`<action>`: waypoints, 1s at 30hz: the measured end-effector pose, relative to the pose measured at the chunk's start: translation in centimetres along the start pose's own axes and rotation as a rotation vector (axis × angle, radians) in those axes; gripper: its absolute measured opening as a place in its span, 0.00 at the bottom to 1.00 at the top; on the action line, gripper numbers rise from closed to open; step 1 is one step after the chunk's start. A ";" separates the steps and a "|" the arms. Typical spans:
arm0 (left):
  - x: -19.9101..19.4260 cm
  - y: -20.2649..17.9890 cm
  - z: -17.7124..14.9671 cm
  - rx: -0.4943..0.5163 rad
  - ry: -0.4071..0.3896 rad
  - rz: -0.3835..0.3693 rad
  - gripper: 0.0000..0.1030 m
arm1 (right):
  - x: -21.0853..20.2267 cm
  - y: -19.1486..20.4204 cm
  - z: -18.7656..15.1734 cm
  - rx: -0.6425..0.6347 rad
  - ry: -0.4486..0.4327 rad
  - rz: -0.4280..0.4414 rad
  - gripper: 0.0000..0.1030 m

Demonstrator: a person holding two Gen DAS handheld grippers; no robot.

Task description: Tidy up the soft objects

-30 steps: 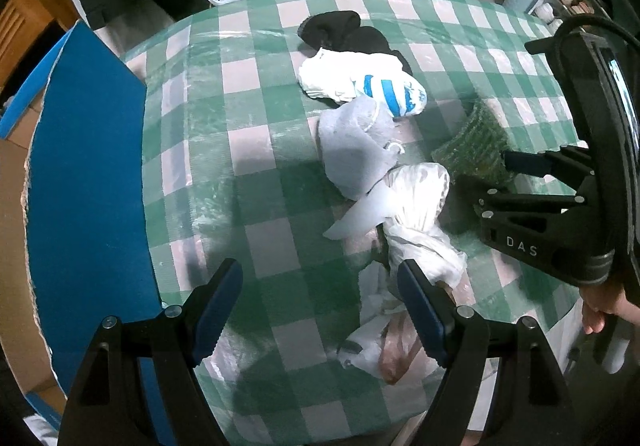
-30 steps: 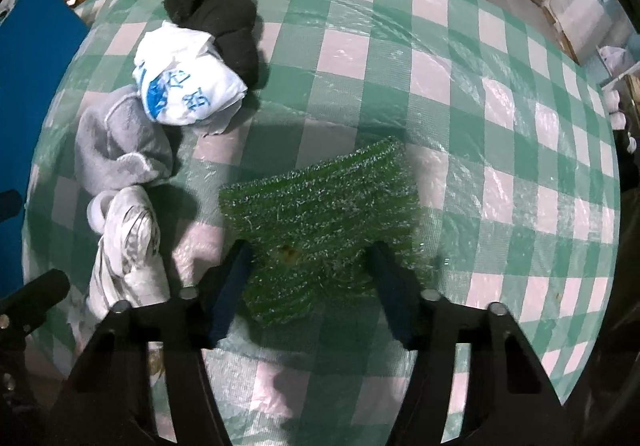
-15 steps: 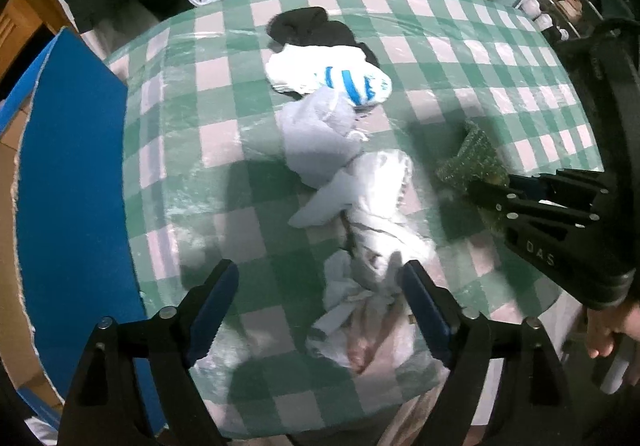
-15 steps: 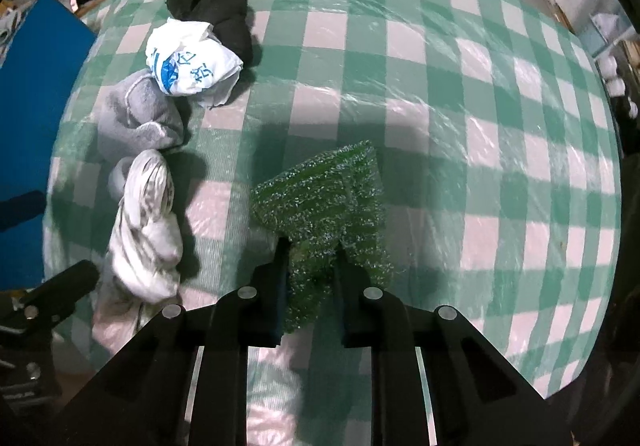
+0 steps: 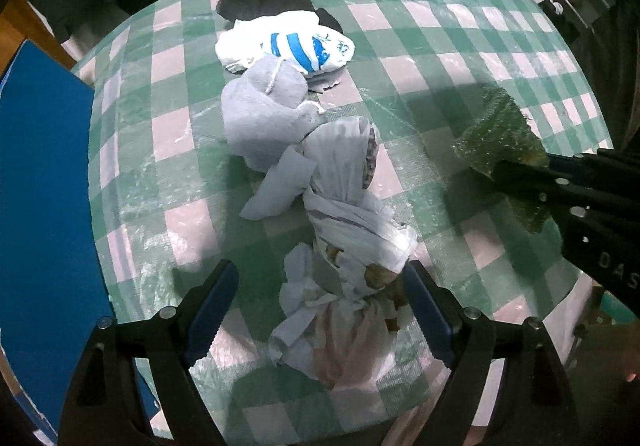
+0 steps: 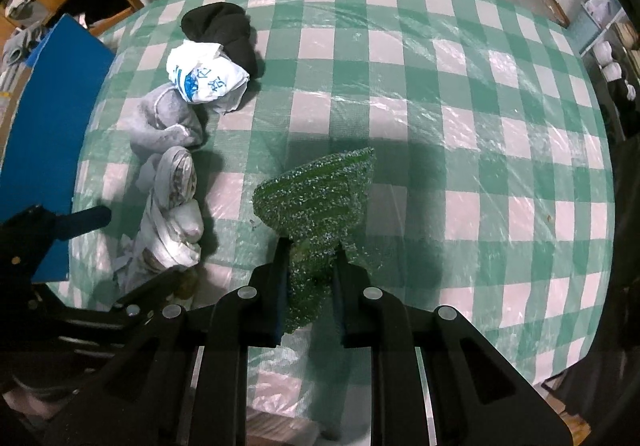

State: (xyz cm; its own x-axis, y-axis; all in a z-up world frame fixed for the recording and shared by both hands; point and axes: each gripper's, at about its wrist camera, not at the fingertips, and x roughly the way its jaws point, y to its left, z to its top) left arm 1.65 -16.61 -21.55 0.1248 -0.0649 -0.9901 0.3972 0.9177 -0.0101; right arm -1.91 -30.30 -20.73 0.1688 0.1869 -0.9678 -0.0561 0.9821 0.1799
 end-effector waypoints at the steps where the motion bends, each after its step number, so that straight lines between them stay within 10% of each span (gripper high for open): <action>1: 0.1 0.0 0.0 0.001 0.001 0.000 0.81 | -0.1 -0.3 0.3 0.002 0.000 0.003 0.16; 9: 0.3 -0.8 -0.5 0.035 0.005 -0.011 0.38 | -0.8 -1.6 2.3 0.015 -0.010 0.021 0.16; 30: -7.2 0.4 -2.0 0.070 -0.122 -0.142 0.34 | -5.1 0.3 3.0 0.005 -0.107 0.049 0.16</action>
State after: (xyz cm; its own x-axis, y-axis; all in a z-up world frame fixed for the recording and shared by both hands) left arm -0.89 -14.97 -14.71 0.1703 -0.2430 -0.9550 0.4808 0.8664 -0.1348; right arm 0.12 -30.88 -15.23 0.2698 0.2364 -0.9334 -0.0625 0.9716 0.2280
